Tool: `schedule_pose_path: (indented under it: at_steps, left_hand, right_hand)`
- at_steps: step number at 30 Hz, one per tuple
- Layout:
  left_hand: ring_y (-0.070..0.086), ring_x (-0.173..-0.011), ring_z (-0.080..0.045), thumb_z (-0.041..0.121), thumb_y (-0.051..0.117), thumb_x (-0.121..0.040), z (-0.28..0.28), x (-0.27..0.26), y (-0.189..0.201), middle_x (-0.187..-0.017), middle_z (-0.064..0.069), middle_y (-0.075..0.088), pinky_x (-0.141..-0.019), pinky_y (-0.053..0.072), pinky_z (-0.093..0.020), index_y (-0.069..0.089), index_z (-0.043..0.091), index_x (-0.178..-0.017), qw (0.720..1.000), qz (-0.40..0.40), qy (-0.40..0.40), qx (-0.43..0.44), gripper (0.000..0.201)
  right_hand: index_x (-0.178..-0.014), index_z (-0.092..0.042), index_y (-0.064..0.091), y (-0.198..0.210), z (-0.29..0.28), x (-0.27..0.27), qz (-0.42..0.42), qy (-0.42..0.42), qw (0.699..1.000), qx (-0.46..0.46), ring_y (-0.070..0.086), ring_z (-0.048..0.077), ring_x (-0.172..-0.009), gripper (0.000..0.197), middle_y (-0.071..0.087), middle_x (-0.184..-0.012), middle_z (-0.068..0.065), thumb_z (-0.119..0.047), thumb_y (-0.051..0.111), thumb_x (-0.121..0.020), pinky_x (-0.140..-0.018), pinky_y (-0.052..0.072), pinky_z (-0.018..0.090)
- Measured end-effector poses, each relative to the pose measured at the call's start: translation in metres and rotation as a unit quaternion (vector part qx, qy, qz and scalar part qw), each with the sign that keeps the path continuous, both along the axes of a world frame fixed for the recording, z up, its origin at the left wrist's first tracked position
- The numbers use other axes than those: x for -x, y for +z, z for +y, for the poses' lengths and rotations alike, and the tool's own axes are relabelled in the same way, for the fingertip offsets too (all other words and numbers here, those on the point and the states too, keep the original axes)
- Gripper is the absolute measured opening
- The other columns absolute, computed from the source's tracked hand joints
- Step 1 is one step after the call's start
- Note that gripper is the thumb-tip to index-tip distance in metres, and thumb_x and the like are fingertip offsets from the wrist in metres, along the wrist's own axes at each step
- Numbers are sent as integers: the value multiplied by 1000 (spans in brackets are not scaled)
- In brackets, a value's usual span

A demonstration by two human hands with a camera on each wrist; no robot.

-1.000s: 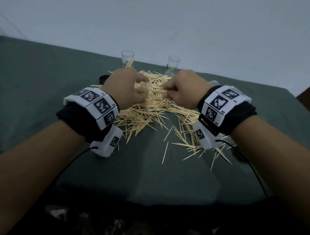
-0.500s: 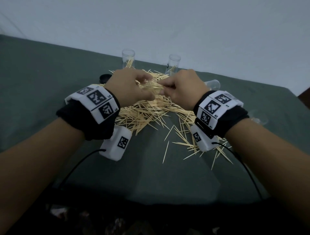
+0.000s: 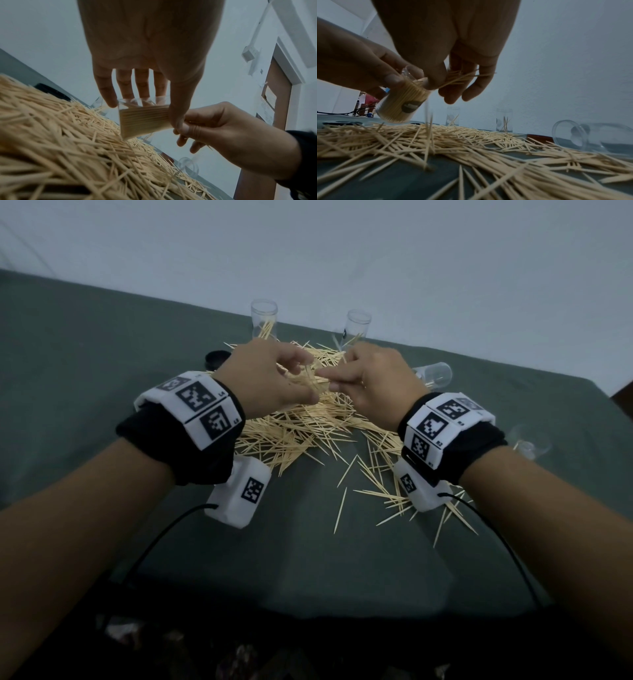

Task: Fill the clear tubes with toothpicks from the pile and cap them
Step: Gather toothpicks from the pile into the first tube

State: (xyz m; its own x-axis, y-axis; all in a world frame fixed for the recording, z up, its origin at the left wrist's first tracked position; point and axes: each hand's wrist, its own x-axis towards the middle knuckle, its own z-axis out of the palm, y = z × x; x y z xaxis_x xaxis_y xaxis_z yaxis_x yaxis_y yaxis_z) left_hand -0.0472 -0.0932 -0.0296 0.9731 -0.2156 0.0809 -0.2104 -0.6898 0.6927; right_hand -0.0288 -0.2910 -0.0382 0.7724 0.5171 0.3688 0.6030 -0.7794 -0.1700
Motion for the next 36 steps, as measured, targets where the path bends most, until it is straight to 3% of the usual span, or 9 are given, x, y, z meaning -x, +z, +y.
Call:
schedule_pose_path:
  at_steps: [3,9,15,20,22,25,28,32,36]
  left_hand:
    - [61,-99,-6,43,81,-73,-1,0,0,-113,9,65,-81,47,-24,61,30,-127,1000,4,1,10,60]
    - [62,-100,-9,42,81,-72,-2,2,-1,-114,7,65,-89,52,-33,60,29,-128,1000,9,-4,7,61]
    - [64,-98,-9,44,82,-71,-2,0,-3,-111,8,66,-87,55,-34,61,29,-128,1000,20,10,18,62]
    - [64,-96,-9,44,83,-70,0,-1,-2,-108,9,66,-85,57,-37,62,30,-124,999,25,20,32,60]
    - [65,-95,-7,44,83,-69,0,-1,-2,-107,10,67,-86,57,-38,63,31,-123,999,25,17,33,59]
    - [64,-98,-7,44,83,-70,-2,0,-3,-108,11,66,-88,53,-32,63,31,-125,1000,15,7,14,60]
    - [63,-99,-5,46,82,-71,-4,1,-4,-108,13,66,-85,48,-26,63,34,-125,1000,9,1,4,59]
    - [63,-99,-6,47,82,-70,-5,0,-5,-108,13,66,-86,50,-28,63,36,-122,1000,13,-4,10,56]
    - [63,-99,-6,45,82,-71,-2,-1,-4,-111,12,65,-86,53,-30,61,33,-127,1000,21,1,23,62]
  right_hand:
    - [-113,-23,72,0,-3,-3,7,-6,1000,-3,60,25,-102,24,62,-116,9,-21,67,-90,-87,40,26]
    - [-117,-21,70,3,-2,-2,5,18,999,29,62,29,-85,26,70,-89,9,-19,63,-92,-79,42,31]
    - [-118,-17,69,8,-1,1,21,26,999,9,66,25,-85,27,74,-92,9,-15,65,-91,-77,39,23]
    - [-124,-24,65,11,2,6,54,-13,996,-70,66,10,-83,37,74,-94,-3,-19,69,-88,-83,49,21]
    - [-117,-22,69,14,5,7,67,-30,995,-69,63,6,-85,30,72,-96,-3,-22,71,-87,-86,48,20]
    - [-103,-19,75,17,6,8,71,-37,995,-53,58,4,-78,18,72,-88,-4,-23,71,-86,-74,39,6]
    - [-102,-22,76,17,6,8,71,-37,995,-63,56,0,-76,18,67,-85,-11,-23,72,-85,-70,33,-3]
    - [-107,-29,73,17,6,6,87,-46,992,-80,57,2,-86,25,63,-93,-14,-28,75,-82,-82,41,14]
    - [-97,-28,74,20,4,5,100,-63,985,-129,62,-4,-79,17,68,-85,-14,-20,76,-82,-72,46,9]
